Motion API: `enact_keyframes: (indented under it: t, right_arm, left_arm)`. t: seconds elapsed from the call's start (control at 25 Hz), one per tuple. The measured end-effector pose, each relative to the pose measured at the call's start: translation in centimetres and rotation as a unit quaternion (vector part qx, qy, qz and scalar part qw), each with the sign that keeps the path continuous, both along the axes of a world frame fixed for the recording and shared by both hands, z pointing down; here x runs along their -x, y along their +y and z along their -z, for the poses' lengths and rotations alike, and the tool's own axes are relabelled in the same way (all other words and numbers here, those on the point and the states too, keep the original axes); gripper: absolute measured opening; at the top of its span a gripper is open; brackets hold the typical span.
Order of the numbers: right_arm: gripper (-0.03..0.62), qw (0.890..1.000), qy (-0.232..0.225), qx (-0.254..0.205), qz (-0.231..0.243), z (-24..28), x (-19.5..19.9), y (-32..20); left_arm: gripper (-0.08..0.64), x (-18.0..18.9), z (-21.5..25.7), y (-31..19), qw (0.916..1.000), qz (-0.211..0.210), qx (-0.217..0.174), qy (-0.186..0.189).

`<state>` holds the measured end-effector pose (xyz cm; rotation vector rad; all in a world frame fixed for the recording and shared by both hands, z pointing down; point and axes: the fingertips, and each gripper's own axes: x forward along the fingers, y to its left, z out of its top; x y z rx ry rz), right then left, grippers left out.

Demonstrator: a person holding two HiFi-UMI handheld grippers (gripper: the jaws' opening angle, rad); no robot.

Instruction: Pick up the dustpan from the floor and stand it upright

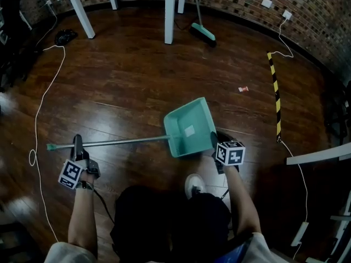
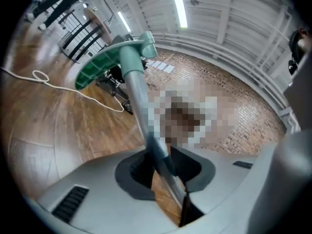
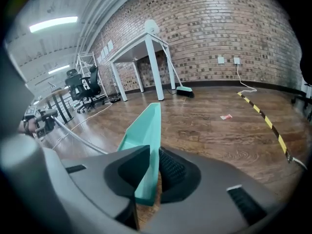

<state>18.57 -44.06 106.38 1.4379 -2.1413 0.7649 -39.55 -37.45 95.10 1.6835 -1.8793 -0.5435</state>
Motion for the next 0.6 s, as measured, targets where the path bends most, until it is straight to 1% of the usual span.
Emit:
enact_keyframes:
  t: [0.12, 0.2, 0.32, 0.44, 0.48, 0.52, 0.6]
  right_arm:
    - [0.075, 1.000, 0.019, -0.002, 0.007, -1.2, -0.2, 0.6]
    - [0.078, 1.000, 0.015, 0.001, -0.004, -1.9, 0.0, 0.7]
    - [0.081, 1.000, -0.010, 0.011, -0.025, -2.9, 0.4, 0.9]
    - [0.084, 0.996, -0.057, 0.051, -0.041, -4.8, 1.1, 1.7]
    - [0.084, 0.995, -0.062, 0.065, -0.042, -5.6, 1.1, 2.1]
    - [0.084, 0.995, -0.053, 0.074, -0.040, -6.4, 1.0, 2.8]
    - [0.083, 0.996, -0.017, 0.084, -0.032, -7.5, 0.2, 4.3]
  left_arm:
    - [0.092, -1.3, 3.6, -1.3, 0.9978, -0.026, -0.030, -0.053]
    - [0.095, -2.1, 6.3, -2.1, 0.9943, -0.042, -0.052, -0.083]
    - [0.092, -3.5, 10.4, -3.2, 0.9882, -0.054, -0.068, -0.126]
    - [0.081, -5.6, 14.6, -4.3, 0.9811, -0.070, -0.076, -0.163]
    - [0.080, -6.4, 15.9, -4.6, 0.9780, -0.073, -0.079, -0.179]
    - [0.077, -7.4, 17.2, -4.8, 0.9746, -0.077, -0.081, -0.194]
    - [0.072, -9.6, 19.2, -5.2, 0.9667, -0.092, -0.088, -0.222]
